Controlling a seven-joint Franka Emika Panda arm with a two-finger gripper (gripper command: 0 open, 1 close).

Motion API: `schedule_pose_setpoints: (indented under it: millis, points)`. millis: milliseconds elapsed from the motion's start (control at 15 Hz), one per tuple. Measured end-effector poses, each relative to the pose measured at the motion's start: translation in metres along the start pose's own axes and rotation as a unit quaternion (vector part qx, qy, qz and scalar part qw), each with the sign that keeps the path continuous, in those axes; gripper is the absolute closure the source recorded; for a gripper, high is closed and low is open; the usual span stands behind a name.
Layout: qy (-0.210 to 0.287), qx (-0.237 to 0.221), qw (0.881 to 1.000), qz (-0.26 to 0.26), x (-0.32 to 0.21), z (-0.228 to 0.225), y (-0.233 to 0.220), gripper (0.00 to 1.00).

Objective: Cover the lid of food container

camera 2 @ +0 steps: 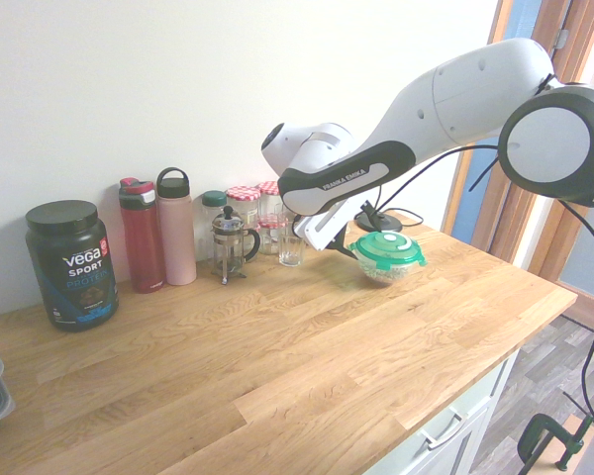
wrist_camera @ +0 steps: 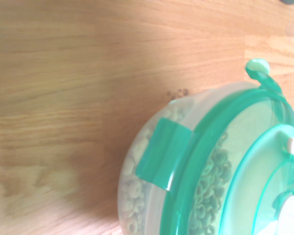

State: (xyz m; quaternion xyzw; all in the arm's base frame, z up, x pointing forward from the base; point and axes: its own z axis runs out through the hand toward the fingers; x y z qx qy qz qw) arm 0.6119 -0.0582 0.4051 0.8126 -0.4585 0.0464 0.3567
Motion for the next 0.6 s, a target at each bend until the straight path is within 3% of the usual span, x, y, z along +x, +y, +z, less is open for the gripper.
schedule_pose_setpoints:
  millis: [267, 600]
  points:
    - [-0.095, 0.079, 0.992, -0.009, -0.021, -0.027, 0.010, 0.00]
    - [-0.216, 0.195, 0.956, -0.031, -0.080, -0.070, 0.042, 0.00]
